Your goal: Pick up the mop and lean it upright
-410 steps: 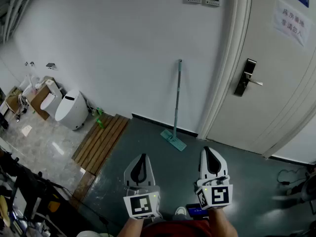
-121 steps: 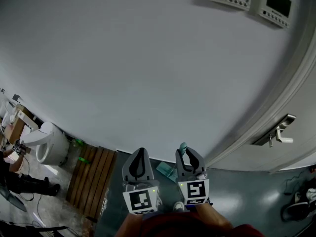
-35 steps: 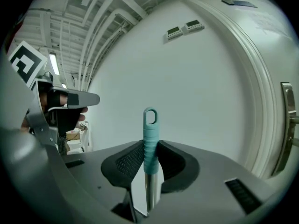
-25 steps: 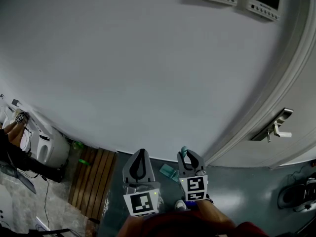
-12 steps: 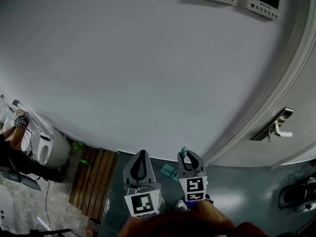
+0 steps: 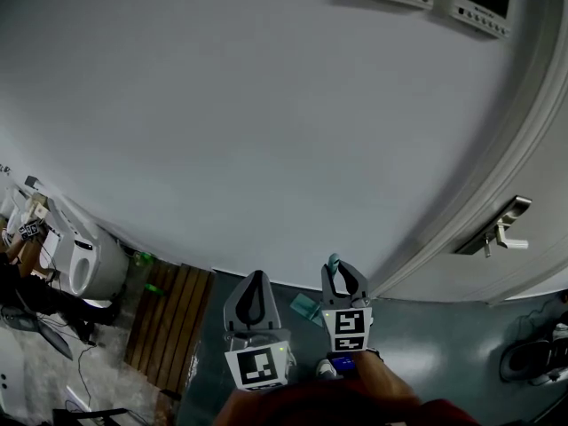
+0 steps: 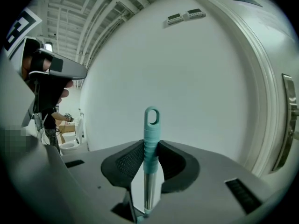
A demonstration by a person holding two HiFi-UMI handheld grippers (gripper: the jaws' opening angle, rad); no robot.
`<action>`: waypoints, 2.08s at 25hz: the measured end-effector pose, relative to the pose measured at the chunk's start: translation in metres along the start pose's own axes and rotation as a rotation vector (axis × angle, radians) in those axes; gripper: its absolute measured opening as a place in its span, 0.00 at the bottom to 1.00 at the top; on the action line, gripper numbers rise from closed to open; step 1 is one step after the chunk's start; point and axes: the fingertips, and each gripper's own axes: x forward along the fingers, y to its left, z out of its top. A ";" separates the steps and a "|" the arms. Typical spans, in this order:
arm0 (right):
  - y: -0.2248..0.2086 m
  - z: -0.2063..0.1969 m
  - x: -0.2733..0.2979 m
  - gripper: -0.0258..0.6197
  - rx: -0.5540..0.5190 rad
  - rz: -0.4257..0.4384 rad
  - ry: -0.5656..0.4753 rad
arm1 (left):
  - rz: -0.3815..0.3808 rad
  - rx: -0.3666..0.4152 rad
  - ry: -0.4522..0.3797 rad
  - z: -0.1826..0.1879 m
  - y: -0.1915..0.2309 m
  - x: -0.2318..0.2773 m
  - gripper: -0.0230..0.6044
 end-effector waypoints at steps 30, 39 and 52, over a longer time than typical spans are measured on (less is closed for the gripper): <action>-0.039 0.006 0.095 0.22 -0.057 -0.160 -0.017 | 0.010 0.031 -0.002 0.004 0.008 -0.011 0.06; -0.049 0.006 0.104 0.22 -0.054 -0.187 -0.008 | 0.019 0.033 -0.002 0.003 0.012 -0.015 0.06; -0.049 -0.009 0.107 0.32 -0.038 -0.186 0.056 | 0.019 0.031 -0.001 0.002 0.010 -0.015 0.06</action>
